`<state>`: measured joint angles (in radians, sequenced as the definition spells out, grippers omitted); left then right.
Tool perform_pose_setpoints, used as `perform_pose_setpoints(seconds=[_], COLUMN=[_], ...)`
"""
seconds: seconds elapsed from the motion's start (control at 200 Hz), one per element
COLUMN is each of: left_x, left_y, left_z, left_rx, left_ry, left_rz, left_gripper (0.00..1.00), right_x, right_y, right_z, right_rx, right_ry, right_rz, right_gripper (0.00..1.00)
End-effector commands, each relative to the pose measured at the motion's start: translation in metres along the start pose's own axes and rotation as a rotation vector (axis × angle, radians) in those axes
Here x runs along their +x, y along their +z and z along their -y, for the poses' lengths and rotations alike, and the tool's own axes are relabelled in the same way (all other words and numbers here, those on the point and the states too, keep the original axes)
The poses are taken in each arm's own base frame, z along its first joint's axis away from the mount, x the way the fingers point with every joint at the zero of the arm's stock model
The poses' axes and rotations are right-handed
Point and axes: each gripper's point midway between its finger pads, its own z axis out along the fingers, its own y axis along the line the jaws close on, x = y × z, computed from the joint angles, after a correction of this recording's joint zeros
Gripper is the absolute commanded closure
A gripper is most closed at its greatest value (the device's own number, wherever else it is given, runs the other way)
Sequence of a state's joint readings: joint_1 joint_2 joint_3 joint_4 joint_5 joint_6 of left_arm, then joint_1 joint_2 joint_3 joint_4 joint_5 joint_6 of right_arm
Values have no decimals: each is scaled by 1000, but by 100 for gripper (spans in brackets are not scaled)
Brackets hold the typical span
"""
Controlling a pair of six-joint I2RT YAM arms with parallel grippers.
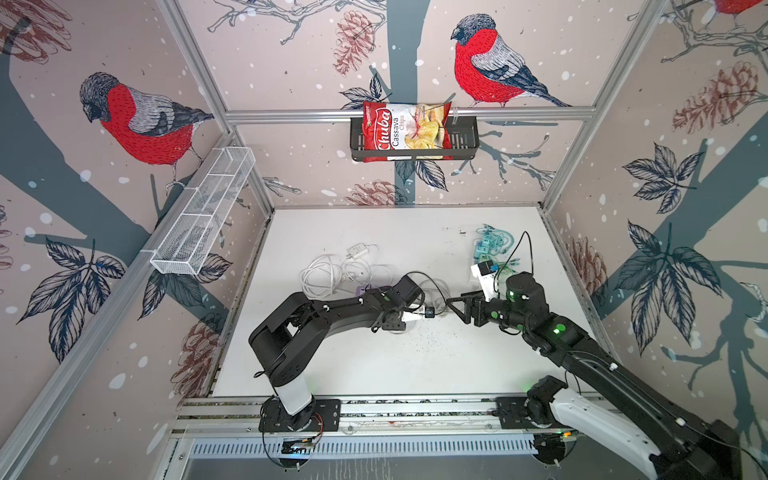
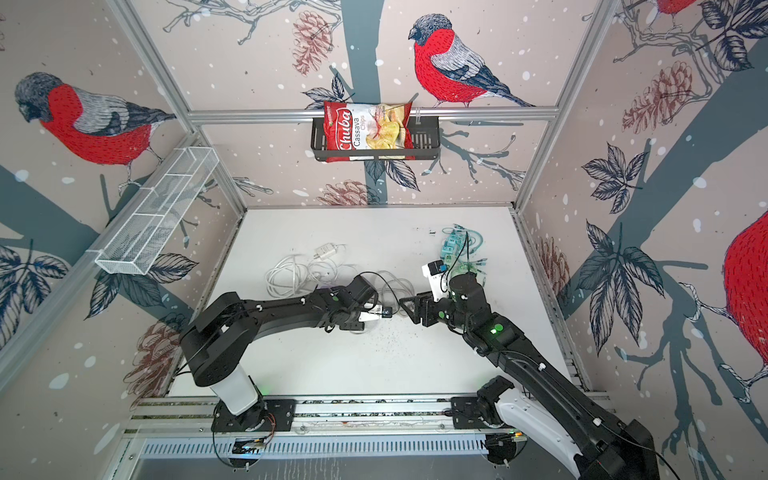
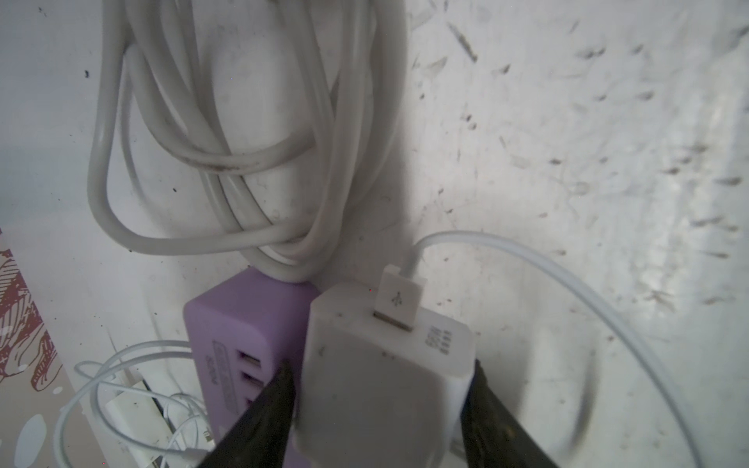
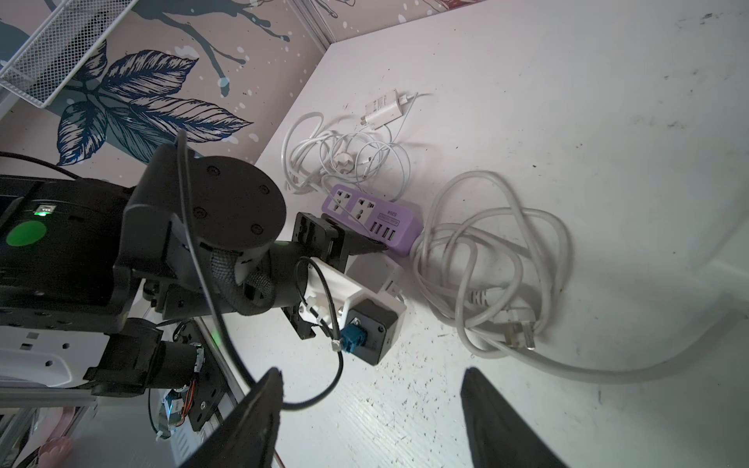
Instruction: Insert the plug
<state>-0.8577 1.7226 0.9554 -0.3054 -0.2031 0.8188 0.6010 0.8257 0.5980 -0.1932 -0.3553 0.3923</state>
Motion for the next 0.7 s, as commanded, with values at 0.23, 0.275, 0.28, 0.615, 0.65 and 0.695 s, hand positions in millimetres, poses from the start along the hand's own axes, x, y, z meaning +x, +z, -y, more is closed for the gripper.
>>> perform_pose_setpoints(seconds=[0.23, 0.275, 0.28, 0.615, 0.65, 0.695], left_x=[17, 14, 14, -40, -43, -46], left_y=[6, 4, 3, -55, -61, -67], left_z=[31, 29, 29, -23, -26, -30], left_rx=[162, 157, 157, -31, -43, -58], left_ry=[-7, -20, -21, -155, -165, -179], left_rz=[-80, -67, -65, 262, 289, 314], left_gripper=[51, 53, 52, 63, 63, 63], right_x=[-10, -9, -9, 5, 7, 9], right_y=[-9, -9, -9, -11, -11, -10], right_z=[15, 22, 23, 42, 40, 37], right_rx=[68, 90, 92, 91, 78, 55], right_ry=[60, 91, 96, 282, 289, 300], right_rz=[70, 74, 75, 86, 77, 67], right_gripper=[28, 28, 28, 31, 32, 32])
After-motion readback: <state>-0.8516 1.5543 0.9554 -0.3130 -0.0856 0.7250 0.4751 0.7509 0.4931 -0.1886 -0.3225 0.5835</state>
